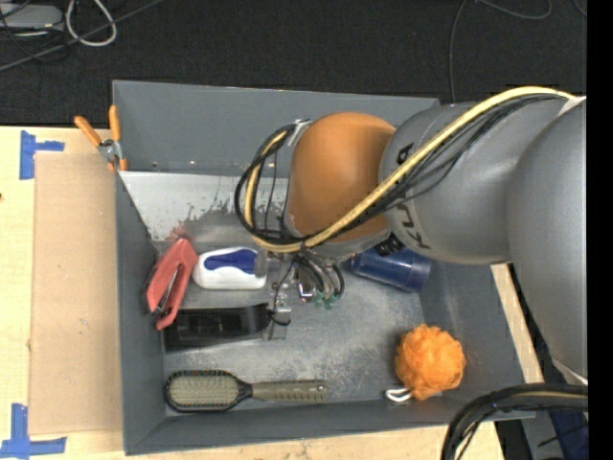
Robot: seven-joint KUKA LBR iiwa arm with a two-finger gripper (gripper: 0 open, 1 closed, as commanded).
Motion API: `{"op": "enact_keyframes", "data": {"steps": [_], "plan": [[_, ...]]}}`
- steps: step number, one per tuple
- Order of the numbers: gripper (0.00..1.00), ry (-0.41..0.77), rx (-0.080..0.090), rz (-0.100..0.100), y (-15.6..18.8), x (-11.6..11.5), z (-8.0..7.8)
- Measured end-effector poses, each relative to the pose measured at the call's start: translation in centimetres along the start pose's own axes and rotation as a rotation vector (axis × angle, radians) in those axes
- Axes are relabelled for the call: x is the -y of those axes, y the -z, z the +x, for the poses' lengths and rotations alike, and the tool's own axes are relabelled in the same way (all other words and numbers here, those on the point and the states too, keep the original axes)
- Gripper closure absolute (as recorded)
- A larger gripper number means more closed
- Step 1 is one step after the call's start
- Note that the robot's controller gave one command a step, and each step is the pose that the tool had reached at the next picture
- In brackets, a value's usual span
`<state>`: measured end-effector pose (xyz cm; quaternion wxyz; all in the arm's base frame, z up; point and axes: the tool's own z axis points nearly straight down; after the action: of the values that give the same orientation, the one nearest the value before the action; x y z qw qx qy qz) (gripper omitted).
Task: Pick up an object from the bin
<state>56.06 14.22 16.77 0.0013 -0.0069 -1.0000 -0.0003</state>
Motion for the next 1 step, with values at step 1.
{"op": "enact_keyframes", "data": {"steps": [1], "plan": [[0.0, 0.0, 0.0, 0.0, 0.0, 0.0, 0.0]]}}
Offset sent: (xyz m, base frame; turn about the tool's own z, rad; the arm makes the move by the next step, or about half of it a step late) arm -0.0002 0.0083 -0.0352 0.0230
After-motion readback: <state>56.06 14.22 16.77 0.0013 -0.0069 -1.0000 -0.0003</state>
